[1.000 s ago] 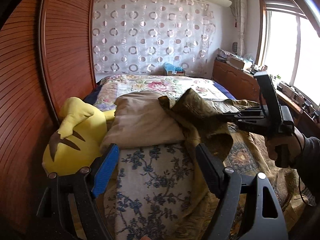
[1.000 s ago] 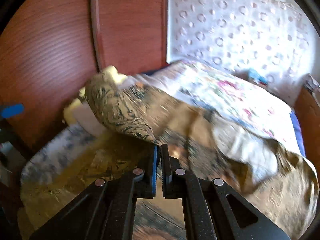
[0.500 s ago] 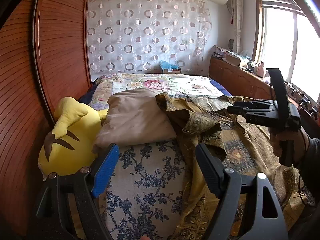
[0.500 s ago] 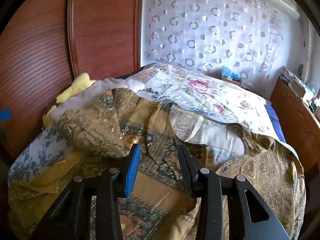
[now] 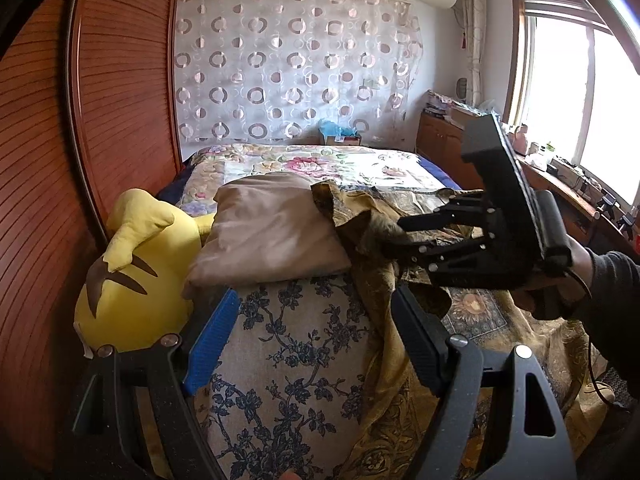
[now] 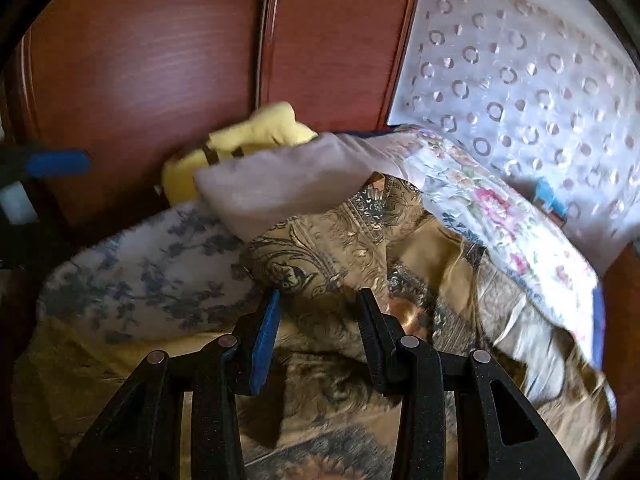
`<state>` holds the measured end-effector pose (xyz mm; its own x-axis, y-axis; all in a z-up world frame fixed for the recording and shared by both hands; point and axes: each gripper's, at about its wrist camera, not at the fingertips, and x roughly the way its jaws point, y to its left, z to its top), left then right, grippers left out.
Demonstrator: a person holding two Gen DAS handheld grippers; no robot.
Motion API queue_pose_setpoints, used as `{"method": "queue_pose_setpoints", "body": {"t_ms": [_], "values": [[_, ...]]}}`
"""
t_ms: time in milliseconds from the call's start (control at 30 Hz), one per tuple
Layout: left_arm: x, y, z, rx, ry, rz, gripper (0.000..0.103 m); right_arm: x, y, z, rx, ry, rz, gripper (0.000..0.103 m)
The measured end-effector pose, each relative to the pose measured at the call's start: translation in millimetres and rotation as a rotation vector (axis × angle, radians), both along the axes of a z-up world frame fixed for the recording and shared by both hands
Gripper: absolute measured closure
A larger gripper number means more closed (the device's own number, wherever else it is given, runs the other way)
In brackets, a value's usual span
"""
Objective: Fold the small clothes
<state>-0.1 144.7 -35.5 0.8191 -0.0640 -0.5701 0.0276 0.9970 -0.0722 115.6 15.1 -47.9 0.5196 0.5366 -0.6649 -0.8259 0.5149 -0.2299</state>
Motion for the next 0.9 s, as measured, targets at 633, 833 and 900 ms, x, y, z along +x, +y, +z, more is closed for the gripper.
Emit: {"method": "queue_pose_setpoints", "body": {"t_ms": [633,833,900], "values": [[8.1,-9.8,-7.2,-0.01,0.014,-0.02,0.024,34.3,-93.1,19.8,0.118,-0.009,-0.383,0.056],[7.5,-7.4,-7.6,-0.014,0.016,-0.009,0.024,-0.1,-65.2,9.7,0.132,0.098,-0.21,0.056],[6.8,-4.8,-8.3,-0.017,0.018,-0.004,0.024,-9.8,-55.3,-2.4,0.109,0.122,-0.182,0.056]]}}
